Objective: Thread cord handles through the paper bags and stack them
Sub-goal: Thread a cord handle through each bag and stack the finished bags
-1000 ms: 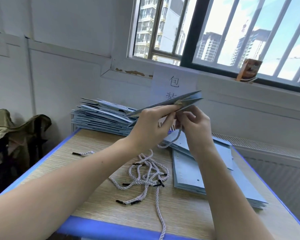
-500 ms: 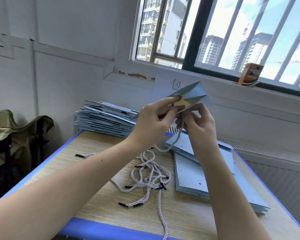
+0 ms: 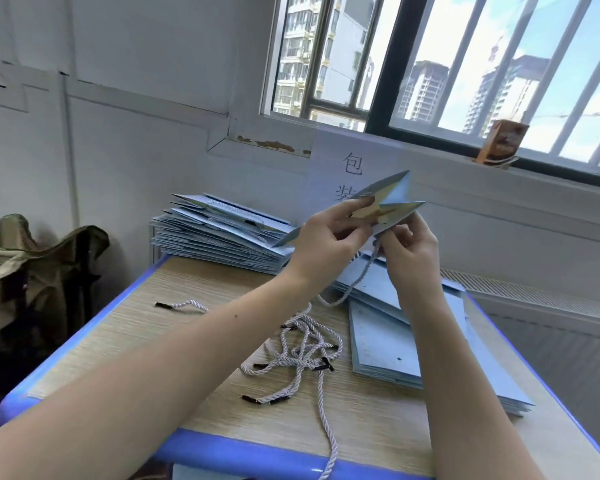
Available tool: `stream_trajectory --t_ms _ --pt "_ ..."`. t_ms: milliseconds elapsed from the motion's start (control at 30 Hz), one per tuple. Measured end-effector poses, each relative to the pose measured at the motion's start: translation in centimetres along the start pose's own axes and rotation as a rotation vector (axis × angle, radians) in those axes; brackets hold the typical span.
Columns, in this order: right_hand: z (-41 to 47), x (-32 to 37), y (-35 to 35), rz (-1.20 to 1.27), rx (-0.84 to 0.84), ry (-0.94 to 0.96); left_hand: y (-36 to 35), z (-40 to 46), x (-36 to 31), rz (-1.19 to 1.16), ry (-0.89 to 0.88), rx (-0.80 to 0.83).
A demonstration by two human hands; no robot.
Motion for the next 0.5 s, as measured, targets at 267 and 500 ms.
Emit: stream_trajectory --t_ms 267,500 --pt "0.8 -4.9 2.9 -0.263 -0.202 -0.218 -6.1 1.5 4.2 0.356 0.004 -0.06" --pt "0.9 -7.5 2.9 -0.325 -0.117 -0.335 -6.5 1.4 6.6 0.246 0.095 -0.022"
Point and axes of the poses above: each hand's wrist, its own z-axis towards the middle knuckle, its own y-axis out of the back of the hand, x = y × z, the point moved 2 cm from there along z, towards the middle knuckle, and after that the axes turned 5 degrees about -x, right-handed, at the moved point
